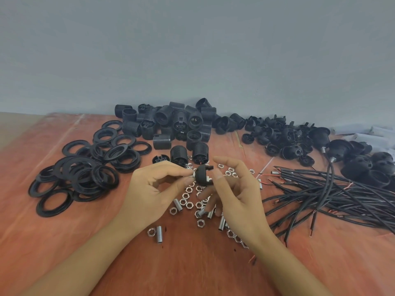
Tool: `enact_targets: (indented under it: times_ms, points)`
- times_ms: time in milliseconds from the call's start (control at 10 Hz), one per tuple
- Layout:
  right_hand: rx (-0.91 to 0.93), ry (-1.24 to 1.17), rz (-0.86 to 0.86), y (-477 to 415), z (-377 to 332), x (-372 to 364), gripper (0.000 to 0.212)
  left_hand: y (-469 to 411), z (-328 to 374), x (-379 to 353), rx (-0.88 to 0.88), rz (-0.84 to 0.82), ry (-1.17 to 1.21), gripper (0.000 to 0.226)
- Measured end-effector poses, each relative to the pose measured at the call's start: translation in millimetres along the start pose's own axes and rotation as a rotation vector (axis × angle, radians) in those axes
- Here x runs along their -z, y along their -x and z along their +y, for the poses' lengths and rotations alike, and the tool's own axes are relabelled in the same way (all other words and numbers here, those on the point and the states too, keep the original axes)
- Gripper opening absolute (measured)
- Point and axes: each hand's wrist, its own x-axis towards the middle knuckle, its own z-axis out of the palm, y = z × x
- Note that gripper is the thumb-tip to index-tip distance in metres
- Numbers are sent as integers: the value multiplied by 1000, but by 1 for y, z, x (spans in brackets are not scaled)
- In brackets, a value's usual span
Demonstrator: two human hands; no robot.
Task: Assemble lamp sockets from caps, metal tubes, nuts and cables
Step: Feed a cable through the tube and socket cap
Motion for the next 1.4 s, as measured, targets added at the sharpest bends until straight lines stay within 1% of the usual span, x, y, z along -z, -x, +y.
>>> enact_targets:
  times_ms: [100,200,300,400,500,600,700,800,900,1000,1100,1200,1300,1400]
  points:
    - [79,-68,-53,2,-6,2,21,-5,-1,3,-167,-69,-14,12]
    - [128,-46,-56,0,-7,7,17,-4,-2,2,-242,-143,36,13]
    - [43,-3,-62,-5,-7,13,22,-2,-4,0,-212,-133,127,14]
    - [56,59,-119,-6,-3,14,26,-2,-4,-2,-204,-118,157,10]
    - [124,187,-195,-5,0,16,48,-4,-3,0,-168,-108,227,16]
    - [93,246,-178,-6,2,14,33,-4,-2,2,-161,-129,234,11]
    - [38,275,-111,-7,3,11,30,-1,1,2,-221,-160,132,15]
    - [38,369,-97,-9,2,16,62,2,2,-1,-264,-181,55,11]
    - [29,493,35,-21,-2,36,67,1,2,-2,-161,-155,142,8]
    - [25,776,333,-35,2,73,23,-3,4,-2,37,-87,368,21]
    - [-148,1147,422,-40,14,109,33,-8,3,1,292,-61,652,24]
    - [-340,1326,400,-40,18,119,33,-10,2,2,381,-73,736,26]
    - [-363,1317,410,-41,14,119,28,-10,2,2,394,-83,725,34]
    - [-344,1279,412,-39,10,118,27,-9,2,3,392,-90,692,39]
